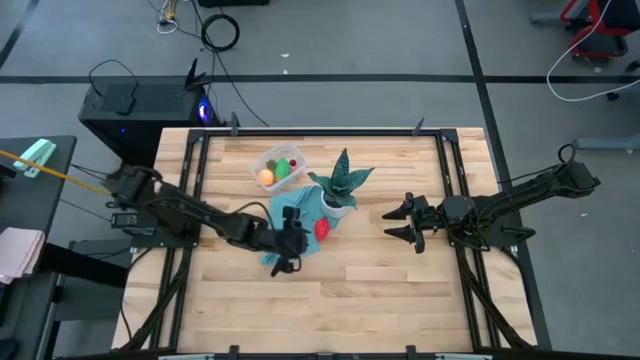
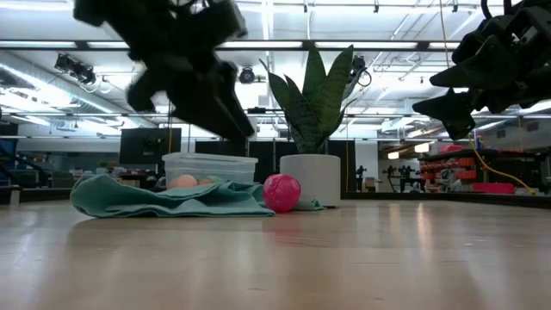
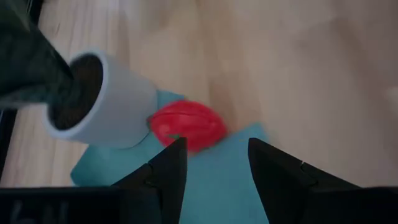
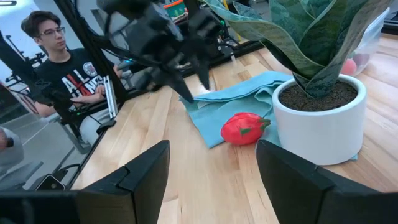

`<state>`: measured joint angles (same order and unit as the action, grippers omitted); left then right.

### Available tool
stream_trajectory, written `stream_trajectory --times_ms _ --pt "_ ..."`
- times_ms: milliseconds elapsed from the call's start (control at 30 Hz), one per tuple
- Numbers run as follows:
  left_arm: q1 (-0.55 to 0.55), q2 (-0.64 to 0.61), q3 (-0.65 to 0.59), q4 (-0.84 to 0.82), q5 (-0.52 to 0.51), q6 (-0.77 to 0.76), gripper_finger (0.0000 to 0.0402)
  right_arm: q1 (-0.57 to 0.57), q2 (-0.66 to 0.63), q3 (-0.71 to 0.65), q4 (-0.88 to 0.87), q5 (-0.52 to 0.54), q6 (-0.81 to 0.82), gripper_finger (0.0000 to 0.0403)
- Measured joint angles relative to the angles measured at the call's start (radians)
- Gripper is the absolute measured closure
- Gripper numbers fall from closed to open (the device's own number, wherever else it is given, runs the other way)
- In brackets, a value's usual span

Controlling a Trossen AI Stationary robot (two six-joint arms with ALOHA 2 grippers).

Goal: Pick and placing Produce into tupperware
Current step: Put the dragonfruit into the transparent bin

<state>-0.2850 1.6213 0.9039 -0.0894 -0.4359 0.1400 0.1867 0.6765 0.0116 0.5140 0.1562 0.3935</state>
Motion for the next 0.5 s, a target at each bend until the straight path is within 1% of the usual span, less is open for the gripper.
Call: stream_trajectory --times_ms 100,333,500 --pt "0.015 0.026 0.000 0.018 -0.021 -0.030 0.0212 0.000 0.000 0.000 0.000 0.000 0.000 0.0157" --pt "0.030 0.026 0.000 0.075 -0.022 -0.082 0.0180 0.000 0.000 0.000 0.002 0.000 -0.002 0.0157" --pt "0.030 0.026 0.000 0.082 -0.021 -0.049 0.0182 0.000 0.000 0.000 0.002 0.000 -0.003 0.0157"
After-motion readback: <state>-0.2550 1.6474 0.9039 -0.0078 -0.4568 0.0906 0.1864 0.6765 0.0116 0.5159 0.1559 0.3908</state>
